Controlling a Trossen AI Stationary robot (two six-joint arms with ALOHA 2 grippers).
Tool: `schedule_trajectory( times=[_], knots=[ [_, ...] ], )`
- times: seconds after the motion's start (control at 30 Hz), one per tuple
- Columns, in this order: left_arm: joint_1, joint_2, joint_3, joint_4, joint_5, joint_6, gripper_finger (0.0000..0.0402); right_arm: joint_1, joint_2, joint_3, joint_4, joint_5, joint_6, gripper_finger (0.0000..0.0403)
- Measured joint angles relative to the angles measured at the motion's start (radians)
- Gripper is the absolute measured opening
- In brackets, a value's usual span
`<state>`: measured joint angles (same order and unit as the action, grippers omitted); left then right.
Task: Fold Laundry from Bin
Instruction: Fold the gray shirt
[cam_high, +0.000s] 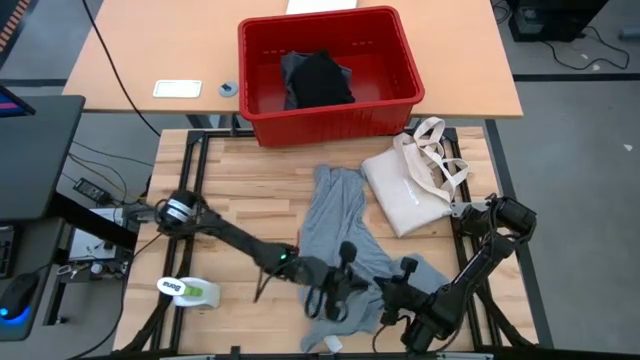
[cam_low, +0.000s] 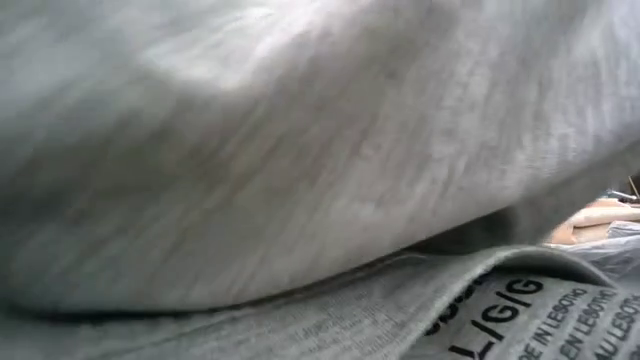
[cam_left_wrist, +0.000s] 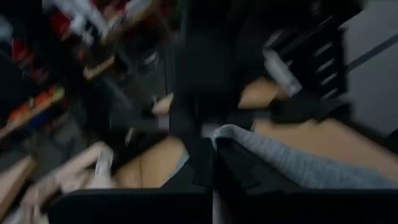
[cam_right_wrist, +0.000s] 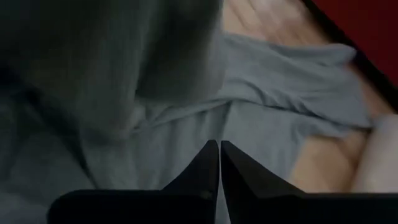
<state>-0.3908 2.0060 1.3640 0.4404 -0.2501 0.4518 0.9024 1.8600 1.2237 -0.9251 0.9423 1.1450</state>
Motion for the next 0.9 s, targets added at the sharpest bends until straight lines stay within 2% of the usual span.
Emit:
schedule_trajectory(
  times=[0.17, 0.27, 0.33, 0.43, 0.57, 0.8, 0.9],
  knots=[
    [0.077, 0.054, 0.000, 0.007, 0.000, -0.144, 0.0014, -0.038, -0.004, 0.088, -0.203, 0.089, 0.141, 0.0027],
    [0.101, 0.058, 0.002, -0.008, 0.001, -0.206, 0.0014, -0.068, -0.001, 0.097, -0.242, 0.120, 0.241, 0.0023],
    [0.107, 0.056, 0.003, -0.035, -0.010, -0.211, 0.0014, -0.095, 0.000, 0.099, -0.237, 0.086, 0.295, 0.0021],
    [0.112, 0.064, 0.001, -0.048, -0.004, -0.184, 0.0014, -0.129, 0.004, 0.086, -0.212, -0.029, 0.388, 0.0019],
    [0.116, 0.066, -0.001, -0.048, 0.011, -0.132, 0.0014, -0.123, 0.004, 0.043, -0.132, -0.126, 0.434, 0.0018],
    [0.132, 0.066, -0.001, -0.062, 0.008, -0.083, 0.0014, -0.050, 0.004, 0.035, -0.106, -0.141, 0.426, 0.0017],
    [0.137, 0.066, -0.001, -0.062, 0.001, -0.089, 0.0028, -0.028, 0.004, 0.034, -0.104, -0.144, 0.427, 0.0018]
  ],
)
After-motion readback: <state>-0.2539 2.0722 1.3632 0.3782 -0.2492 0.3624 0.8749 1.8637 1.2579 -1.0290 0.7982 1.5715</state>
